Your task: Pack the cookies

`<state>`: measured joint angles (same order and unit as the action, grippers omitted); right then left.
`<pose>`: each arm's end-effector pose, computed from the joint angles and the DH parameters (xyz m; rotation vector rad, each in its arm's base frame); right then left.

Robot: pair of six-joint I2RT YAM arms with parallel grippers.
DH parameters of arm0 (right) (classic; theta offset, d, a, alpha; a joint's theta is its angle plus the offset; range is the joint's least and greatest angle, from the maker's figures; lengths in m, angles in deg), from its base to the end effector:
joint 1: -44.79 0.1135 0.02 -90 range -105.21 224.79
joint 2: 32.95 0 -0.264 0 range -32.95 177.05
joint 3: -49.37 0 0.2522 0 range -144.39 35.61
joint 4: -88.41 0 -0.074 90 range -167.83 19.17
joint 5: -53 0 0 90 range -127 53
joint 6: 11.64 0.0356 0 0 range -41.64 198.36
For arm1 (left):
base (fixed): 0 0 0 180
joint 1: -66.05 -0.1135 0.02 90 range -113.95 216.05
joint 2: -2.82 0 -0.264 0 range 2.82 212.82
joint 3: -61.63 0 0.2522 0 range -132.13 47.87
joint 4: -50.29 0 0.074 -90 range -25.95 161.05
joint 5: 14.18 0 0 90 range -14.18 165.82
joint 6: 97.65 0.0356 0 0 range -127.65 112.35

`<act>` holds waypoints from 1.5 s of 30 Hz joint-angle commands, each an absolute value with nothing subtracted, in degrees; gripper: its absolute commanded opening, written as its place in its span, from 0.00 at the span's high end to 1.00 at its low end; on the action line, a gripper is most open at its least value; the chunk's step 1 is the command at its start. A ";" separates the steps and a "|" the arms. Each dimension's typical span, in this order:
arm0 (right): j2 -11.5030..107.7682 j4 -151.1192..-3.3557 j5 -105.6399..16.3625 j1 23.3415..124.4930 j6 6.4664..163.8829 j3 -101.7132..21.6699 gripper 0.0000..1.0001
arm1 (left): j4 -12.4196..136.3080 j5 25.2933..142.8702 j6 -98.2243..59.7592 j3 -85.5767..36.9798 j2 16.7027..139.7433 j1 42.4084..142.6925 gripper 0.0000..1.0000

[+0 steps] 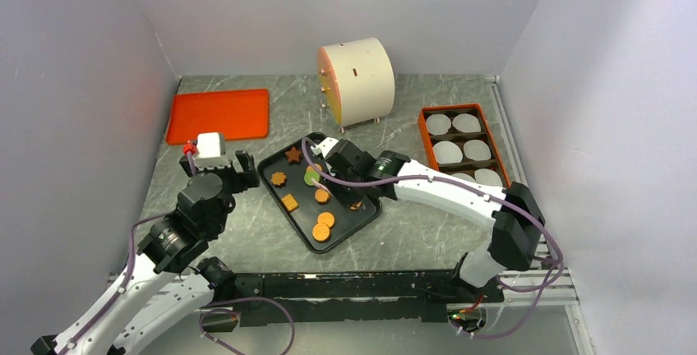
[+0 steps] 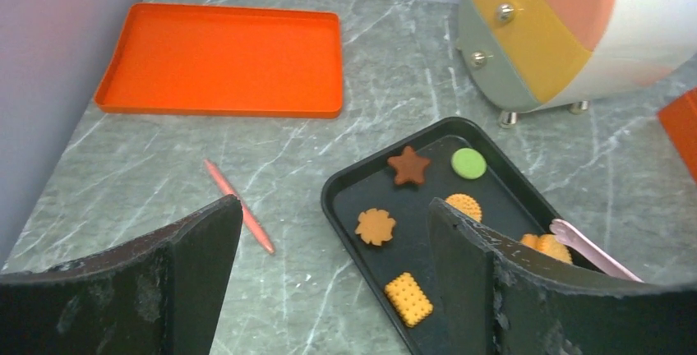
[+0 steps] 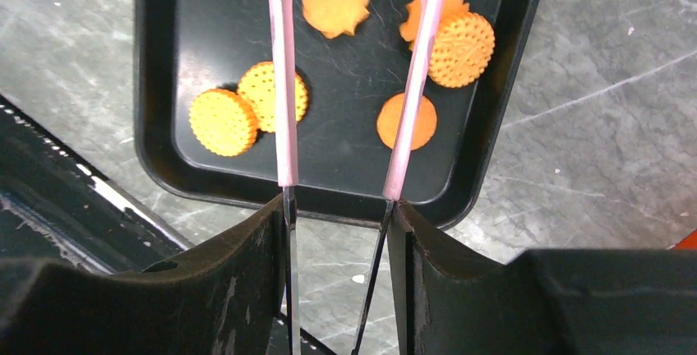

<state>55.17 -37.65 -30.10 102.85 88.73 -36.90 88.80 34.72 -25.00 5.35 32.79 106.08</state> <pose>0.1755 0.2734 0.2788 -0.9932 2.3647 0.3159 0.1038 -0.0566 0.3359 -0.1657 1.7238 -0.0970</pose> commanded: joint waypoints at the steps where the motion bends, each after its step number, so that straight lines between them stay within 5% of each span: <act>1: 57.11 -36.34 -30.23 101.65 87.22 -38.51 0.53 | 87.18 36.11 -22.01 5.70 34.14 102.60 0.12; 14: 63.46 -38.36 -35.11 101.55 86.36 -37.43 0.53 | 84.39 50.19 -24.42 7.22 34.12 87.57 0.08; 29: 66.79 -40.84 -36.08 100.28 85.72 -35.61 0.53 | 83.91 51.81 -24.26 7.27 35.47 86.62 0.08; 39: 66.24 -39.40 -36.21 100.17 85.32 -36.94 0.72 | 83.80 52.29 -24.18 7.40 35.35 86.44 0.08; 45: 63.79 -37.65 -36.73 99.38 85.22 -38.68 0.75 | 83.67 52.43 -24.18 7.44 34.86 86.44 0.08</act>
